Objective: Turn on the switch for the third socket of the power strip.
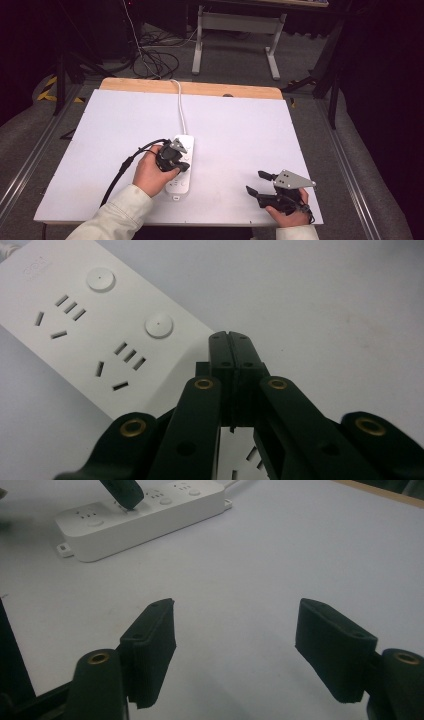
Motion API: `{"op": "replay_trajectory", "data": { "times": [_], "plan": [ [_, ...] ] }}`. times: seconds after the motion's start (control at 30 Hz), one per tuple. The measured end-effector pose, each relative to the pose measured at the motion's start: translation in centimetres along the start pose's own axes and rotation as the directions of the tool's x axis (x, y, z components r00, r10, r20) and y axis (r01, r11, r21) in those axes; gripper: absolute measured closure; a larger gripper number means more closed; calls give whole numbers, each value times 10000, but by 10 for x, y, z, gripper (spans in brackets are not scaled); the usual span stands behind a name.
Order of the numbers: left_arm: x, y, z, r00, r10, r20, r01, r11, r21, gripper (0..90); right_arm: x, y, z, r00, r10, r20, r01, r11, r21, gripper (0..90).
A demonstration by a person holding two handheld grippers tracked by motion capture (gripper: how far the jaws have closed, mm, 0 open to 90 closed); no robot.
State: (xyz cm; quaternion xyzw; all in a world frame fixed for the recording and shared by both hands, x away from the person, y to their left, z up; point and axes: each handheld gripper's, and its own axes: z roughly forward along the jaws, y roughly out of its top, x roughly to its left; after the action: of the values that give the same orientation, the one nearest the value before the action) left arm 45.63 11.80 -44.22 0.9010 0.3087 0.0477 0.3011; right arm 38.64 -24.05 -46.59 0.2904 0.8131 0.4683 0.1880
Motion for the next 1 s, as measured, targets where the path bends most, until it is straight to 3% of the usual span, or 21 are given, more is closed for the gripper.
{"op": "replay_trajectory", "data": {
  "times": [0.2, 0.7, 1.0],
  "plan": [
    [0, 0, 1, 10000, 65, -48, -65, 10000, -1, 900, 0, 0, 0, 10000, 18, -18, -18, 10000, -2, 327],
    [0, 2, 2, 9998, -209, -39, 209, 9995, 256, 900, 0, 0, 0, 9999, 41, -95, -40, 10000, 28, 327],
    [-1, 2, 3, 9999, -93, -106, 97, 9995, 317, 900, 0, 0, 0, 10000, 35, -76, -35, 10000, 20, 327]
  ]
}}
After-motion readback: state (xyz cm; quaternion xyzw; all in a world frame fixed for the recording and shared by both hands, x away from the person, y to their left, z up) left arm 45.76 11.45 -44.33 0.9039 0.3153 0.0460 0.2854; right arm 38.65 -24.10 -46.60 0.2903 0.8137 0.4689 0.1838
